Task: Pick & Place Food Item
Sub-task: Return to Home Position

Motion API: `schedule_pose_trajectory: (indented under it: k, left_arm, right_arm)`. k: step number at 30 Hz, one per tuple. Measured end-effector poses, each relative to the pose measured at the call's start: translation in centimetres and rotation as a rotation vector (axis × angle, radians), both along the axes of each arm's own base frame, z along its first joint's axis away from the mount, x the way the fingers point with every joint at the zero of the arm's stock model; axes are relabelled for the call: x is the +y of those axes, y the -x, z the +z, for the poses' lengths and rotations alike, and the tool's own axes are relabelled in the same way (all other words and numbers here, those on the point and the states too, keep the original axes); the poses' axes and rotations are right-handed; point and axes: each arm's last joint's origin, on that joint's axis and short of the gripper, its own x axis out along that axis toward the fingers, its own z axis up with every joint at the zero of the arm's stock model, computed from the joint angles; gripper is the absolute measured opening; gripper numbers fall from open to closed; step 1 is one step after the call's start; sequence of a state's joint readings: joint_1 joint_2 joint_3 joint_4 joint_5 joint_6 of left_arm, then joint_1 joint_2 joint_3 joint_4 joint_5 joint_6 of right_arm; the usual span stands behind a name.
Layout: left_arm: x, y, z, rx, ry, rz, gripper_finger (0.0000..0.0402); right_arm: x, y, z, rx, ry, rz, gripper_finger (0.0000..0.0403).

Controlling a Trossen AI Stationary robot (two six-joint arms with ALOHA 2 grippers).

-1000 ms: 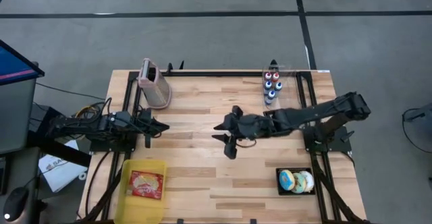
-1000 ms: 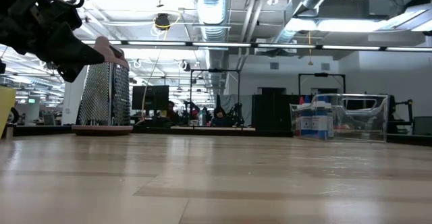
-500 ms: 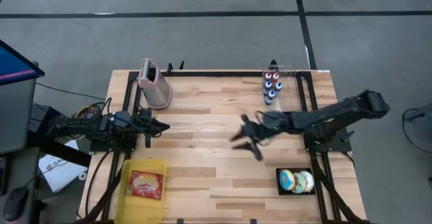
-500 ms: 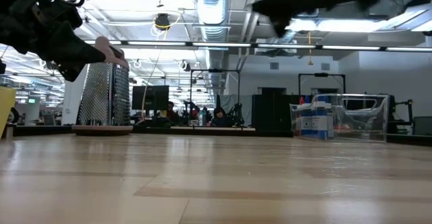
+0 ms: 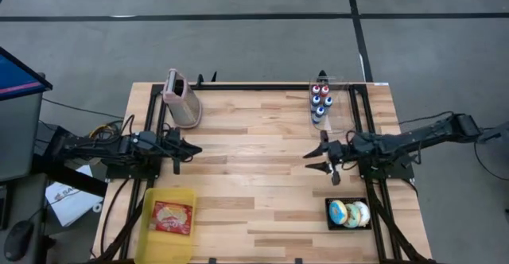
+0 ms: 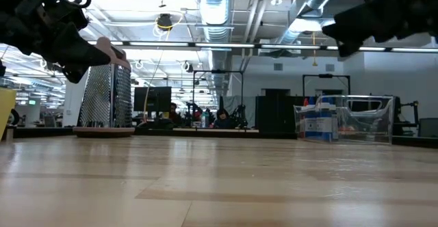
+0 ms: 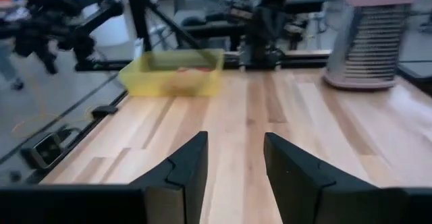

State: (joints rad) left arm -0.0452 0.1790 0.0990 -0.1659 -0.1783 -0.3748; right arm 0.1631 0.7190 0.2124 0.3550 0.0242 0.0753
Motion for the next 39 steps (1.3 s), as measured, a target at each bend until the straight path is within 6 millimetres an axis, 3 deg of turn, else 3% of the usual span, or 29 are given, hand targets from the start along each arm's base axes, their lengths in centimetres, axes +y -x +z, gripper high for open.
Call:
schedule_pose_trajectory:
  k: [10,21,39]
  left_arm:
    - [0.0,-0.3,-0.2,0.028,-0.001,0.0,0.0011]
    - [0.0,-0.3,-0.2,0.028,-0.001,0.0,0.0011]
    - [0.0,-0.4,-0.3,0.033,-0.002,0.0,0.0011]
  right_arm:
    - [-0.9,3.7,-2.9,-0.121,-0.007,-0.089,0.0136]
    - [-1.5,6.1,-2.8,-0.18,-0.017,-0.121,0.0136]
    - [-1.6,6.1,-2.8,-0.177,-0.015,-0.12,0.0136]
